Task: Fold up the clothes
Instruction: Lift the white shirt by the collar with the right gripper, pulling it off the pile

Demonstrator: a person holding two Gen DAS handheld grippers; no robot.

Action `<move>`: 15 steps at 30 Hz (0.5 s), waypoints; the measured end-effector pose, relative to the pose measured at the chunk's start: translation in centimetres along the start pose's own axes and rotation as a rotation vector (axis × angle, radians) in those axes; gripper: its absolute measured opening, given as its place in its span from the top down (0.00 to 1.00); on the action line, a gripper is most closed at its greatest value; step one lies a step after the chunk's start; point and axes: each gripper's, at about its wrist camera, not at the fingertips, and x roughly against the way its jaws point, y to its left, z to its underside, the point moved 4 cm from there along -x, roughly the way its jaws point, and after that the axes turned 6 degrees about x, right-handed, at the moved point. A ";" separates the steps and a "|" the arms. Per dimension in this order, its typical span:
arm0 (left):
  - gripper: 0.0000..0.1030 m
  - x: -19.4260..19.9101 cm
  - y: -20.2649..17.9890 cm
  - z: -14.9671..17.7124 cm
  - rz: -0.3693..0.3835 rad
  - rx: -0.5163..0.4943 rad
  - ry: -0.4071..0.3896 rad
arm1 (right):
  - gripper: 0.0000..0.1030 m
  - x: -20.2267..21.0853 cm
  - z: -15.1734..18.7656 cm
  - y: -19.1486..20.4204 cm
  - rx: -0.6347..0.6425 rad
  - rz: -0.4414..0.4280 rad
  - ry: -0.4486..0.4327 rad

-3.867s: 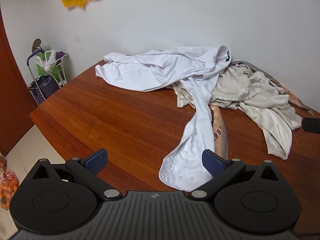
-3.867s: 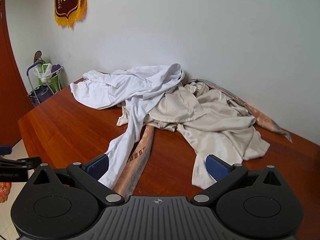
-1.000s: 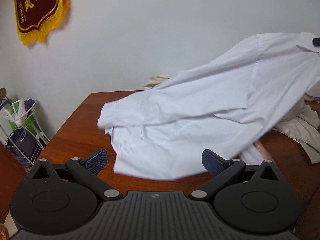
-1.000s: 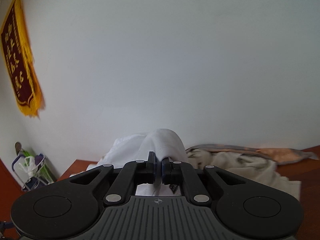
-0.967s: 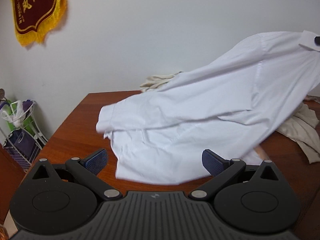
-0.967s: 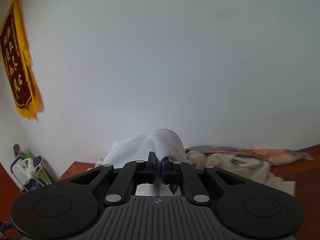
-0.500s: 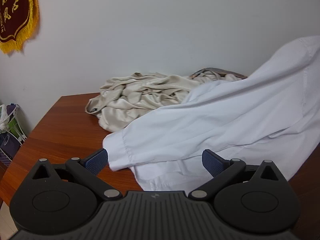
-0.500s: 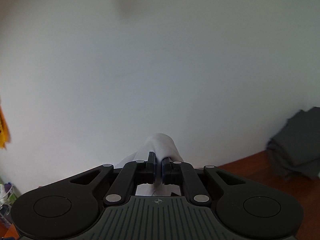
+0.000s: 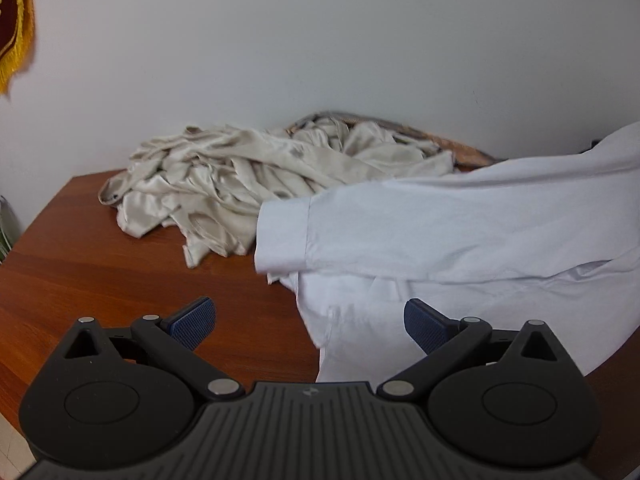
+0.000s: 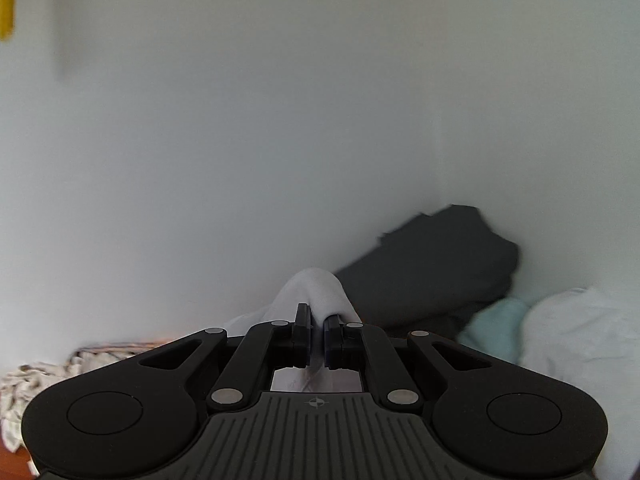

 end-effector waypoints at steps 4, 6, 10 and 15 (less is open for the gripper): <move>0.00 -0.8 -2.3 2.6 0.005 -0.005 0.055 | 0.92 0.1 1.2 -4.0 0.009 0.079 0.022; 0.00 -1.5 -3.3 3.8 0.009 -0.012 0.078 | 0.92 0.4 1.9 -5.2 0.029 0.116 0.027; 0.00 -2.8 -5.4 5.9 0.045 -0.015 0.140 | 0.92 1.0 1.9 -7.8 0.027 0.168 0.020; 0.00 -4.0 -8.2 7.6 0.077 -0.026 0.215 | 0.92 2.8 1.0 -9.7 0.055 0.238 -0.044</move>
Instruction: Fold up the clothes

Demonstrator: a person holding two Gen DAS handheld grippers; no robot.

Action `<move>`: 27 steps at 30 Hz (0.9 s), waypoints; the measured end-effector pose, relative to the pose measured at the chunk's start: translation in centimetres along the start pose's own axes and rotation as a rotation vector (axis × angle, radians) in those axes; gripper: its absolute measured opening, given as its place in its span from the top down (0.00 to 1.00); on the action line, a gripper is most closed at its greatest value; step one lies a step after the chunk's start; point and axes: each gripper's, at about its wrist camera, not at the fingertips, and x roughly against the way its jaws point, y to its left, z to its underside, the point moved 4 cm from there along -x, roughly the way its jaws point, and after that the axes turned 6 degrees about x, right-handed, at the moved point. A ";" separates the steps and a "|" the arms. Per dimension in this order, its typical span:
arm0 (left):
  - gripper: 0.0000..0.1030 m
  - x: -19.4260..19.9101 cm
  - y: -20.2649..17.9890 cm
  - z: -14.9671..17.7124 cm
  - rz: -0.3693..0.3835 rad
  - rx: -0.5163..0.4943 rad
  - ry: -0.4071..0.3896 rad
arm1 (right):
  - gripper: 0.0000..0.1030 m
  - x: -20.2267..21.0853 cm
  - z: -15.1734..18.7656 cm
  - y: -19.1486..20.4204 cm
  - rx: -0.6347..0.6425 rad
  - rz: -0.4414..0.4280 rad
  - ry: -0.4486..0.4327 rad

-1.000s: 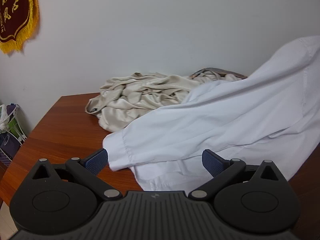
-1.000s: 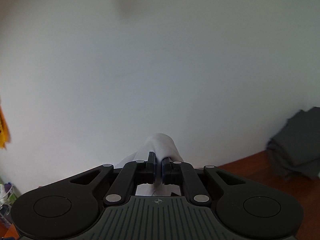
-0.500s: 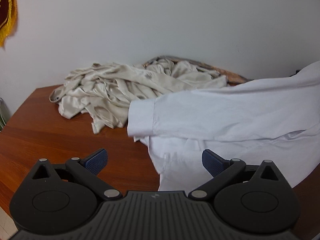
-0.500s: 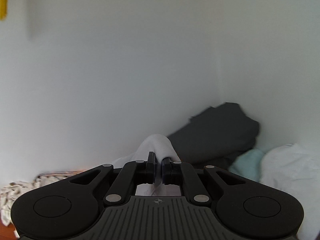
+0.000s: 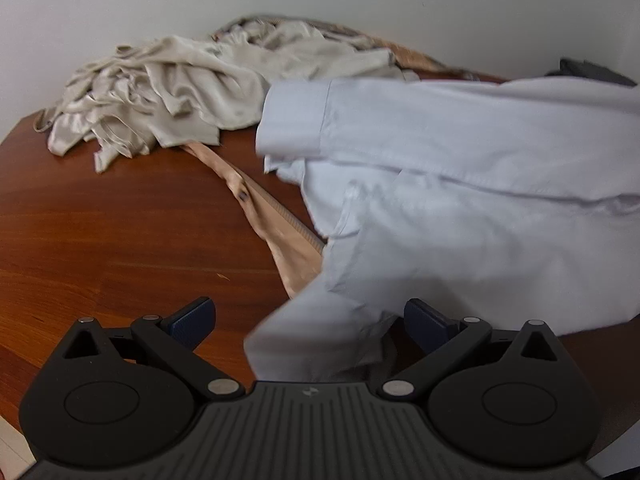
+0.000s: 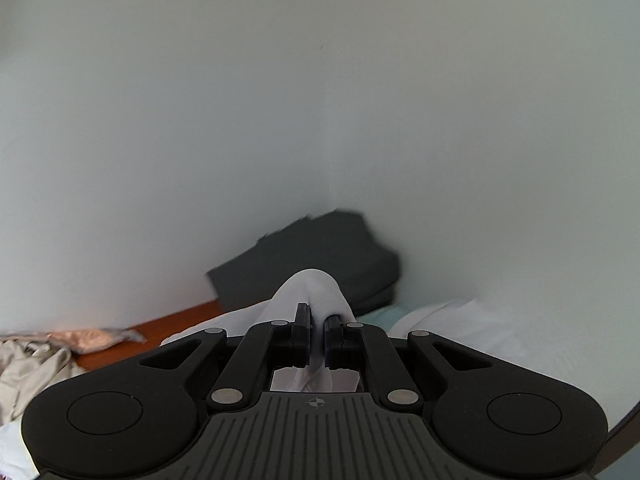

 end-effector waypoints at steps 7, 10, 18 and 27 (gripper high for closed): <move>0.00 -2.9 -2.1 0.7 0.040 0.013 0.086 | 0.91 1.7 -0.1 -2.0 0.026 0.100 -0.053; 0.01 -3.7 -2.2 0.8 0.012 0.013 0.089 | 0.89 0.9 1.3 -2.1 0.039 0.074 0.023; 0.01 -2.4 -0.4 -0.5 0.036 0.050 -0.020 | 0.40 -0.8 6.5 1.1 0.205 -0.038 0.248; 0.02 0.8 2.0 -2.7 0.106 0.136 -0.159 | 0.37 -2.6 11.0 5.2 0.309 -0.187 0.389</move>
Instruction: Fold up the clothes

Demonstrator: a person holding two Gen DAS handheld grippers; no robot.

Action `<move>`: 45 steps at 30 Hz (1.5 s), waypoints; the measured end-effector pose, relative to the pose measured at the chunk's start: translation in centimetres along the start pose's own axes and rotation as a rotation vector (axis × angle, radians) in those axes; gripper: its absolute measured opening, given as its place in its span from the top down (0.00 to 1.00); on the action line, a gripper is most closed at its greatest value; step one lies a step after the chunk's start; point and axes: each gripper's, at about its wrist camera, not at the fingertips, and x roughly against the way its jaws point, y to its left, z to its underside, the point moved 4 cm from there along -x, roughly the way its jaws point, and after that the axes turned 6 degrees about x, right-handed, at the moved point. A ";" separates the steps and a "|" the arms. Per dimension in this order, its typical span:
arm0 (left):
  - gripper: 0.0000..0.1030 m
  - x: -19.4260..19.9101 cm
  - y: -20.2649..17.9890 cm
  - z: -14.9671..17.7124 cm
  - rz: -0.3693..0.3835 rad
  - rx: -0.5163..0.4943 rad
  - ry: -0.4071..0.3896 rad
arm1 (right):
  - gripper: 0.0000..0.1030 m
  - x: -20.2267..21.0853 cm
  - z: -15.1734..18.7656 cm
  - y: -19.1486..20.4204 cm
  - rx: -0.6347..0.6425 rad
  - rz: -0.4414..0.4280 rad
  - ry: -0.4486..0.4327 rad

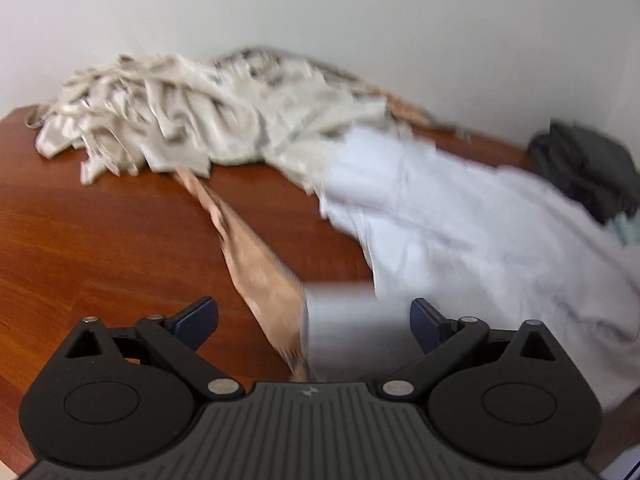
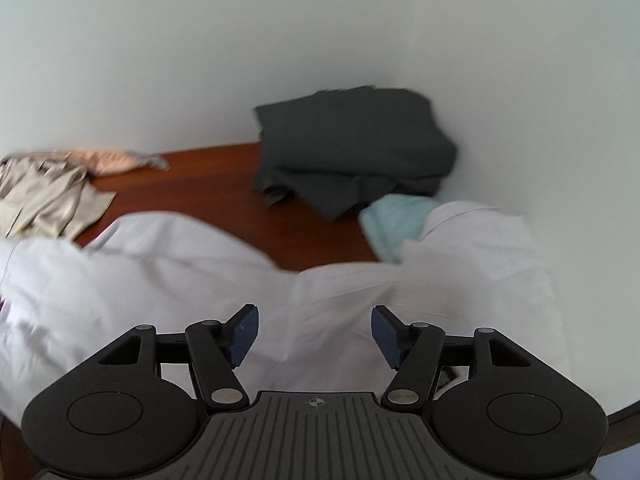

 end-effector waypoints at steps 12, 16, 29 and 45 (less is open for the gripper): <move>0.21 -5.7 3.3 -2.4 -0.136 -0.016 0.132 | 0.36 -1.7 1.0 5.8 -0.020 -0.099 0.014; 0.33 -8.5 3.8 -2.8 -0.125 -0.024 0.165 | 0.36 -1.1 1.5 7.8 -0.029 -0.120 0.007; 0.77 -15.0 7.5 -6.5 -0.093 -0.019 0.181 | 0.36 2.2 1.8 14.9 -0.075 -0.128 -0.011; 0.98 -11.1 14.9 -19.5 0.055 0.075 -0.060 | 0.36 4.2 -0.2 23.9 -0.140 -0.104 -0.024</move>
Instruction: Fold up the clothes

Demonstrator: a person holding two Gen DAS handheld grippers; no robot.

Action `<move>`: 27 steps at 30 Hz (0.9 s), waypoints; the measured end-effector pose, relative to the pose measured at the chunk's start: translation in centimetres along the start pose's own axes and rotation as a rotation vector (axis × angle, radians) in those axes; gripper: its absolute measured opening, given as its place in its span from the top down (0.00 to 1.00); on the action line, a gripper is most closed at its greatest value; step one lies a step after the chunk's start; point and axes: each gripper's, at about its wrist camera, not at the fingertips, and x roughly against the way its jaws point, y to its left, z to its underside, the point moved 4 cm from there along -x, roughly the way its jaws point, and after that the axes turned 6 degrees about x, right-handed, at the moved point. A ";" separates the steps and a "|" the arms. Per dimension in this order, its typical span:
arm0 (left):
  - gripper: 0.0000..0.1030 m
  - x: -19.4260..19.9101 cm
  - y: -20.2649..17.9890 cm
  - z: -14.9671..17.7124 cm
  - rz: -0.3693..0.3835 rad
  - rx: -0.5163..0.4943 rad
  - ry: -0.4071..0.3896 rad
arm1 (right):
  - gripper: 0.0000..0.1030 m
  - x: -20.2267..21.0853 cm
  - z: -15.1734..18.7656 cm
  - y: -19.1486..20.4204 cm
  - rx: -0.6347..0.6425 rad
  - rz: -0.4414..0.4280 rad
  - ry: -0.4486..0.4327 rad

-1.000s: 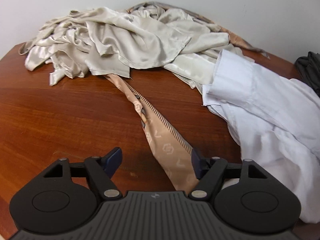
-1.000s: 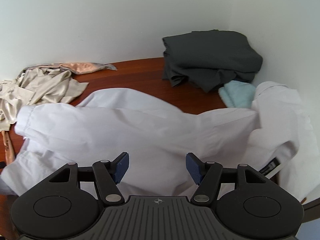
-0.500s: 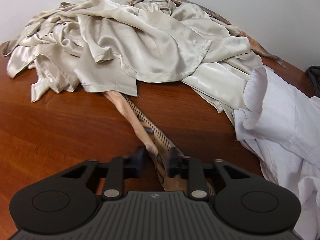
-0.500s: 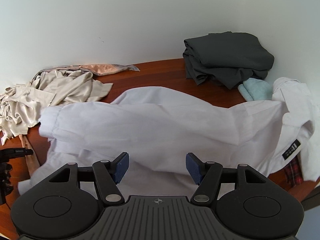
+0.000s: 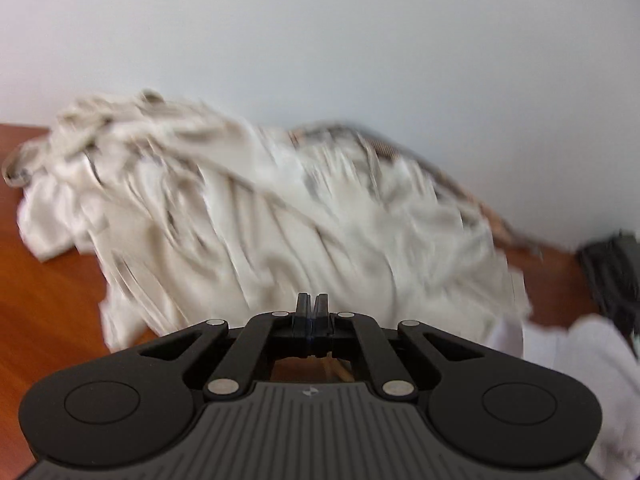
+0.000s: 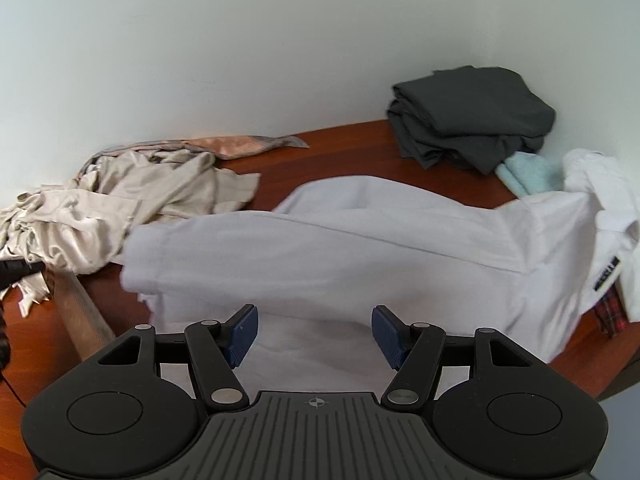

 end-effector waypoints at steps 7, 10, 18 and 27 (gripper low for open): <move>0.98 1.7 3.0 -8.1 0.004 -0.029 -0.114 | 0.36 -0.1 -0.8 5.0 -0.010 -0.022 -0.026; 0.97 1.3 3.4 -9.9 0.040 -0.085 -0.072 | 0.36 -0.4 -1.0 6.7 -0.017 -0.026 -0.027; 0.56 -1.8 1.9 -5.6 0.201 -0.236 0.161 | 0.35 -0.9 -1.1 10.3 -0.020 -0.019 -0.007; 0.49 -4.8 -1.6 3.6 0.317 -0.307 0.388 | 0.35 -0.1 0.2 11.5 -0.055 0.039 0.019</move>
